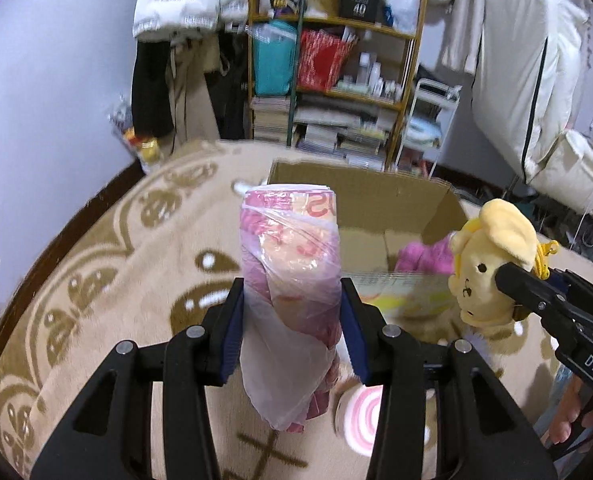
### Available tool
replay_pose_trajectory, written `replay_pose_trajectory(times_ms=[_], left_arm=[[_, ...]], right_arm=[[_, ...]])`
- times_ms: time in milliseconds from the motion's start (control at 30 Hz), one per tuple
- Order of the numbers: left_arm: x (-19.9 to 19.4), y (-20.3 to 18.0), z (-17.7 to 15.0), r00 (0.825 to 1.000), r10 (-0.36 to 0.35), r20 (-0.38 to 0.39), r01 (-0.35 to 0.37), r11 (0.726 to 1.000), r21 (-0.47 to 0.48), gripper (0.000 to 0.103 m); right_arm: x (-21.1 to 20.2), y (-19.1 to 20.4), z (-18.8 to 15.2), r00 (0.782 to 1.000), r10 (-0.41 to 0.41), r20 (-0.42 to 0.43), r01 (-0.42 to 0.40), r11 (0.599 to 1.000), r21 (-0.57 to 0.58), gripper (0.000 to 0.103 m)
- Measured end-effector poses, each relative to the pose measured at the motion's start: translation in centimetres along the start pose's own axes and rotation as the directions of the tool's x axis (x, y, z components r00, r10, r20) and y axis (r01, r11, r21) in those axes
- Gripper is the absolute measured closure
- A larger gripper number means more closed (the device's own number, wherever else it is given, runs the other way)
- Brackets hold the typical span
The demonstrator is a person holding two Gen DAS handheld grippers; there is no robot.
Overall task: Organize soft objects
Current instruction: 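Grasp the pink wrapped roll with the left gripper while the right grasps the yellow plush dog, then lower the roll and yellow dog into the box and open both grippers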
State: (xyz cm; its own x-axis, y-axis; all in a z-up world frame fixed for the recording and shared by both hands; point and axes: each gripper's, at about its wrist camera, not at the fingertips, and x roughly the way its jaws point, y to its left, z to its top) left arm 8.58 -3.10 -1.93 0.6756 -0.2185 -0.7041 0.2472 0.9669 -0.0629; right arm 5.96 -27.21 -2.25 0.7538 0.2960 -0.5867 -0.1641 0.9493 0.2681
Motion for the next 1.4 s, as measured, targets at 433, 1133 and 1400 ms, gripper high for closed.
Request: replay_pose_trajectory(times_ms=[433,1133,1400], left_arm=[[-0.1,-0.3,5.1,0.986,-0.027,0.164,0.025,1.000,0.015,0.060],[5.2,-0.2,6.5,0.982,-0.038,0.185,0.039,0.999,-0.002,0.060],[7.4,-0.1,6.4,0.992,-0.034,0.118,0.035,0.999,-0.006,0.060]], right_arm=[[-0.4,-0.8,3.5,0.994,-0.016,0.111,0.015,1.000,0.006,0.066],[5.6,-6.6,5.5,0.996,-0.012,0.092,0.004,0.996,0.088,0.065],[7.1,-7.1,5.2,0.998,-0.005,0.059,-0.002,0.994,0.106,0.064]])
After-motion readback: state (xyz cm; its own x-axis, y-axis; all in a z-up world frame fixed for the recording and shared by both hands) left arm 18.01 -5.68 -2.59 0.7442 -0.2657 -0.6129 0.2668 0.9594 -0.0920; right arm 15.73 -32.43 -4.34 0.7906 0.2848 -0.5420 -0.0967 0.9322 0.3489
